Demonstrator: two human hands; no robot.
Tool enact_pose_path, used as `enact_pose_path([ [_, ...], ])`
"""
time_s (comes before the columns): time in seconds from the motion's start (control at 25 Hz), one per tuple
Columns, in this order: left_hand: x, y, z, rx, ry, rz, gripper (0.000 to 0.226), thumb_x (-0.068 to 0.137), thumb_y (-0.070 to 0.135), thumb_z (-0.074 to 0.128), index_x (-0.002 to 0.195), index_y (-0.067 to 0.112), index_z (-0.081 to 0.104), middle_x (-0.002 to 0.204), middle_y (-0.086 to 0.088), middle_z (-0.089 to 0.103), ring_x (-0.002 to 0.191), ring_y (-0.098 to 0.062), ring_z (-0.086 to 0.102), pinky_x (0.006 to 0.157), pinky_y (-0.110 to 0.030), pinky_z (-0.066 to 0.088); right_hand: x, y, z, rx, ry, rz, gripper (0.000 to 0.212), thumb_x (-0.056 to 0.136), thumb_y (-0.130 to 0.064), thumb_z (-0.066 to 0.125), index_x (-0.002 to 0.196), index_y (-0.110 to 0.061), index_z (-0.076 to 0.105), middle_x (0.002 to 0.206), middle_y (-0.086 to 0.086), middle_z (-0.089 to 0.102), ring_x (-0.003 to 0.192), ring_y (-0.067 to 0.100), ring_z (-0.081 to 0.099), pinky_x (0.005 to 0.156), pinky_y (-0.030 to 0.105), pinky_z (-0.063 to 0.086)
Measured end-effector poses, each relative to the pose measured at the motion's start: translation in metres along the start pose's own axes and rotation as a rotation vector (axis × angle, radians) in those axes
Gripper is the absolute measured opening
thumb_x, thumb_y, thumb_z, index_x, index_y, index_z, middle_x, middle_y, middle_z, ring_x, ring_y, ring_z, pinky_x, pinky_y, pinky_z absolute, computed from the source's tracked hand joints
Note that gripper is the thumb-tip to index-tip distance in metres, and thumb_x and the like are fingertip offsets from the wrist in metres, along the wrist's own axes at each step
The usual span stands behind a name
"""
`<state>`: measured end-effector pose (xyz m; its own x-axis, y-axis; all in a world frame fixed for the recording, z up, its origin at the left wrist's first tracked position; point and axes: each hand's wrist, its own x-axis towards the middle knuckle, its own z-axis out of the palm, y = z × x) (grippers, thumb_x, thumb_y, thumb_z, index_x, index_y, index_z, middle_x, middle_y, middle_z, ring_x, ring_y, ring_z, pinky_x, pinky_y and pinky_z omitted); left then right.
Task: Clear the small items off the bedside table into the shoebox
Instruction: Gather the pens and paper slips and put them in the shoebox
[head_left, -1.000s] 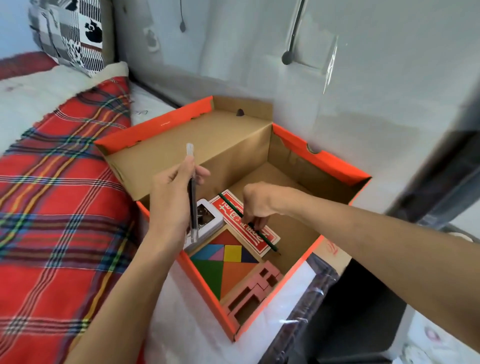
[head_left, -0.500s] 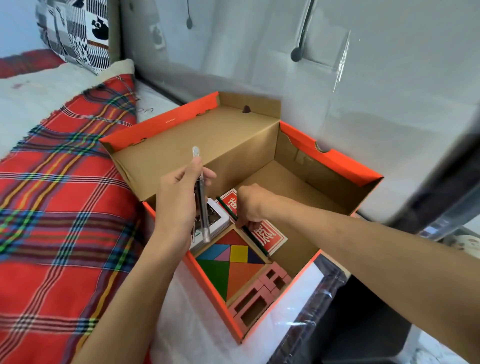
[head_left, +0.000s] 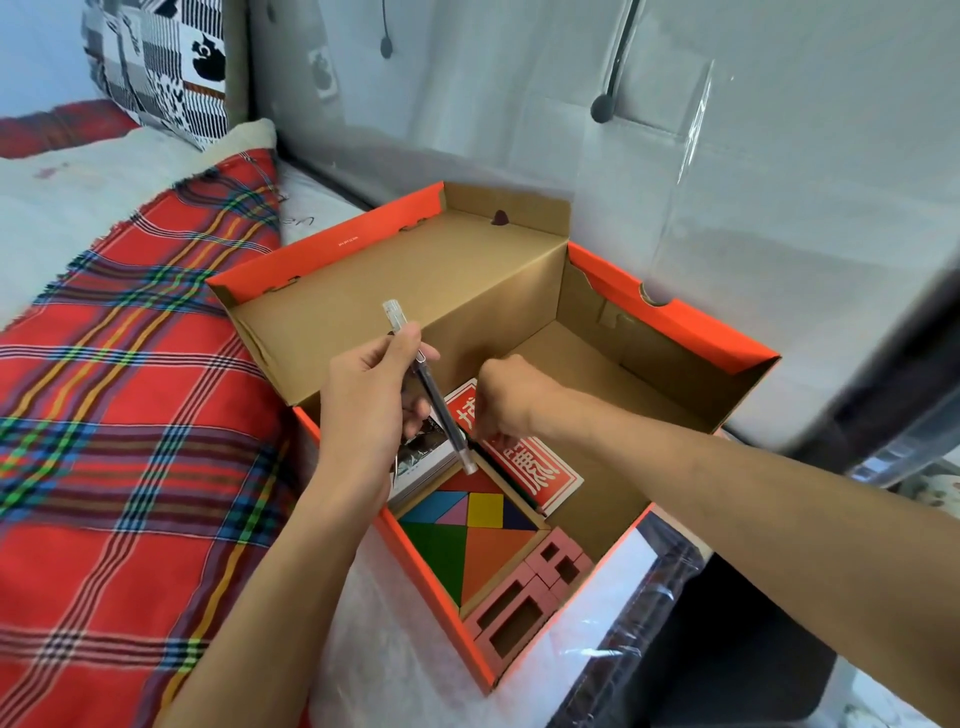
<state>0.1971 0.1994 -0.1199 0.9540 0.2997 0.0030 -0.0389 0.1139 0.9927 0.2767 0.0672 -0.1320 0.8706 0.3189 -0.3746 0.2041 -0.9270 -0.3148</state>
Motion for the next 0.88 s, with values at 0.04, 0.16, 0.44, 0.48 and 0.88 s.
enact_pose_path([
  [0.04, 0.000, 0.000, 0.000, 0.002, 0.001, 0.000, 0.035, 0.100, 0.032, 0.054, 0.082, 0.006, 0.069, 0.062, -0.015, 0.049, 0.044, -0.015, 0.046, 0.038, -0.022, 0.032, -0.006, 0.000, -0.008, 0.091, 0.079, -0.049, 0.013, 0.088, -0.012, 0.070, 0.097, -0.002, 0.071, 0.088, 0.013, 0.073, 0.074, 0.020, 0.071, 0.072, 0.031, 0.060],
  [0.16, 0.000, -0.001, -0.001, 0.015, 0.004, 0.010, 0.036, 0.101, 0.032, 0.054, 0.086, 0.003, 0.070, 0.059, -0.012, 0.057, 0.046, -0.015, 0.050, 0.040, -0.023, 0.036, -0.035, -0.003, -0.028, 0.616, 0.155, -0.222, 0.014, 0.096, -0.019, 0.060, 0.093, -0.010, 0.070, 0.082, 0.006, 0.072, 0.066, 0.012, 0.064, 0.059, 0.020, 0.052],
  [0.44, -0.002, 0.001, 0.001, 0.065, 0.002, 0.018, 0.034, 0.103, 0.030, 0.050, 0.097, 0.005, 0.073, 0.069, -0.016, 0.057, 0.052, -0.017, 0.049, 0.046, -0.024, 0.038, -0.058, -0.005, -0.024, 0.799, 0.044, -0.217, 0.004, 0.084, -0.017, 0.075, 0.083, -0.014, 0.074, 0.069, 0.004, 0.070, 0.057, 0.010, 0.060, 0.054, 0.017, 0.048],
  [0.48, -0.002, 0.001, 0.001, 0.058, 0.020, 0.017, 0.032, 0.104, 0.026, 0.047, 0.099, 0.005, 0.072, 0.076, -0.015, 0.058, 0.052, -0.015, 0.050, 0.045, -0.023, 0.038, -0.054, 0.001, -0.028, 0.777, 0.029, -0.182, 0.004, 0.083, -0.015, 0.075, 0.084, -0.011, 0.074, 0.071, 0.006, 0.071, 0.060, 0.012, 0.061, 0.053, 0.018, 0.049],
  [0.88, 0.004, -0.001, -0.003, 0.011, 0.073, 0.057, 0.057, 0.099, -0.007, 0.040, 0.145, 0.027, 0.037, 0.097, -0.015, 0.060, 0.057, -0.014, 0.060, 0.049, -0.022, 0.050, 0.005, 0.015, 0.005, 0.163, 0.005, 0.175, 0.040, 0.073, -0.022, 0.085, 0.103, -0.002, 0.069, 0.101, 0.013, 0.072, 0.090, 0.027, 0.071, 0.084, 0.040, 0.059],
])
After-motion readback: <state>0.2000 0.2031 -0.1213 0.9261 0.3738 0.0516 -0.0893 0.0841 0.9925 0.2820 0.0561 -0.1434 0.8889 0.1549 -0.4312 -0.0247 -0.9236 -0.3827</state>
